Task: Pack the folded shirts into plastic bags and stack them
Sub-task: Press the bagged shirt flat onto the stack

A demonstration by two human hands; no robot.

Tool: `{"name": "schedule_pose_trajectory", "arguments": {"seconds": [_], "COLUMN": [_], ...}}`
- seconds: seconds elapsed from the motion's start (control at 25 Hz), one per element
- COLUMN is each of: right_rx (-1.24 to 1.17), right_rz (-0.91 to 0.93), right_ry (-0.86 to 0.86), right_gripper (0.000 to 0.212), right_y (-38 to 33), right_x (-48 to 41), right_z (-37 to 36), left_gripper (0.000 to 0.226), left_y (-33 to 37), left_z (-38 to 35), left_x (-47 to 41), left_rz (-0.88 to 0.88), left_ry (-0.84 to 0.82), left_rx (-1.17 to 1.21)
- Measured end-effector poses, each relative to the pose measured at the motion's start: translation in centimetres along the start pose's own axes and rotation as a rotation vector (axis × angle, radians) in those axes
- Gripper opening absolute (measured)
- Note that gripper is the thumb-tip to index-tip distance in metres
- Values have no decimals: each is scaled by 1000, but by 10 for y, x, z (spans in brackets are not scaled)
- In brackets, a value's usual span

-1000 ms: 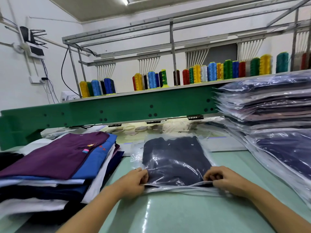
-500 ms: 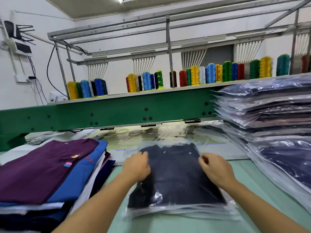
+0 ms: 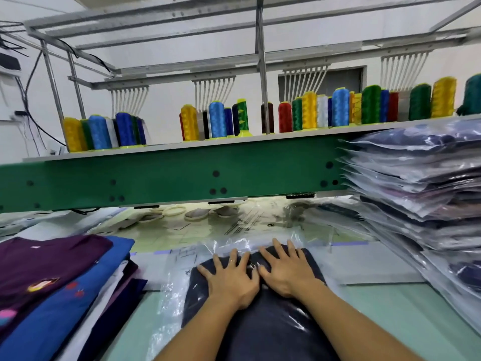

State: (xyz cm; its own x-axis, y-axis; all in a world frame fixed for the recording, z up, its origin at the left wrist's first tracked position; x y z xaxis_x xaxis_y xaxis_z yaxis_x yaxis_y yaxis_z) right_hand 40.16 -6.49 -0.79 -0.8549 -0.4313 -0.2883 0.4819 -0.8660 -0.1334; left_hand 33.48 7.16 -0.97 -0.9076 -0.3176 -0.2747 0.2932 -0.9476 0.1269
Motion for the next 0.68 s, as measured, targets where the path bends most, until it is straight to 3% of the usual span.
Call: {"name": "schedule_pose_trajectory", "arguments": {"seconds": [0.2,0.36,0.56,0.68], "right_rx": [6,33,205,268], "right_rz": [-142,-195,-257,-255], "right_ry": [37,98,76,132], "right_gripper": [84,83,73,64], "right_y": [21,34,37,28], "right_x": [7,13,22,30], "right_z": [-15,-5,15,42], "left_gripper": [94,115,102,87], "left_y": [-24,-53,-66,-49], "left_z": [-6,-3,16,41], "left_x": [-5,2,13,23], "left_rz": [96,199,262,206], "left_ry": [-12,38,-9,39], "left_rx": [-17,23,-142,-151]}}
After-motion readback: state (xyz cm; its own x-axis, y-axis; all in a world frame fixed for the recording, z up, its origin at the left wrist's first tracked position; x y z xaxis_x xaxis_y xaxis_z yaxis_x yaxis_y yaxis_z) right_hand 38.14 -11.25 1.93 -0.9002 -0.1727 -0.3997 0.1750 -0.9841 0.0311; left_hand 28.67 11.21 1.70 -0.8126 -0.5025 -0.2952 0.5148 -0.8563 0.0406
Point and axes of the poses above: each hand's wrist, its own x-axis away from the middle knuckle, its own z-axis out of the back of the hand, y = z × x, the point moved 6 cm from there along -x, towards the middle knuckle, and after that the axes turned 10 degrees about y, right-handed, at the moved point
